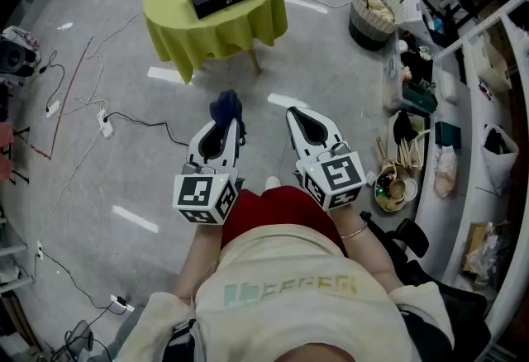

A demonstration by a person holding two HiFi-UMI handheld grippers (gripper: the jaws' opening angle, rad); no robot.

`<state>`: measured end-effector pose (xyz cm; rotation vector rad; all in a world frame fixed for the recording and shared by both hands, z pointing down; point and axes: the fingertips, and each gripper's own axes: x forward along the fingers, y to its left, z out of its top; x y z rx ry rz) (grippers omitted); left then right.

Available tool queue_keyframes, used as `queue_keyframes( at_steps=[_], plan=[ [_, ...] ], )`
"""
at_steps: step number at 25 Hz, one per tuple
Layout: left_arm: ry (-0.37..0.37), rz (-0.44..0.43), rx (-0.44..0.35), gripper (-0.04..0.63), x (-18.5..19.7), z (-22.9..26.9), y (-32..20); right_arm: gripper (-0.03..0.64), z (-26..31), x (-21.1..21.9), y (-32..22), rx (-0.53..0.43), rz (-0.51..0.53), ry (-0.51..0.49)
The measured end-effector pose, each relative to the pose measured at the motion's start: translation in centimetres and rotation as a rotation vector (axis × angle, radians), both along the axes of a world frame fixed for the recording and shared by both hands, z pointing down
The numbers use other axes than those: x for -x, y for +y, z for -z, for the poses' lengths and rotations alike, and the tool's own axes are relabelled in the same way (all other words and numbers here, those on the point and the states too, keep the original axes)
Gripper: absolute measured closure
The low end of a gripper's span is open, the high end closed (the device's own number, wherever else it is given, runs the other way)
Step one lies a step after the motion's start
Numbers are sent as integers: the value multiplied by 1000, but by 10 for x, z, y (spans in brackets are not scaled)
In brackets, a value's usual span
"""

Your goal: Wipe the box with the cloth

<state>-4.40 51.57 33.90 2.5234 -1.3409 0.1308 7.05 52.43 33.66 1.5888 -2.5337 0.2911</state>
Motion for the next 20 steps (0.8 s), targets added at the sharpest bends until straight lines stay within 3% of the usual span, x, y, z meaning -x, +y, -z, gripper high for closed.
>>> queue_keyframes(
  at_steps=[20],
  plan=[
    [-7,29,-23,531,-14,7,-42,578,-15,-29,-28,52,-6,-130]
  ],
)
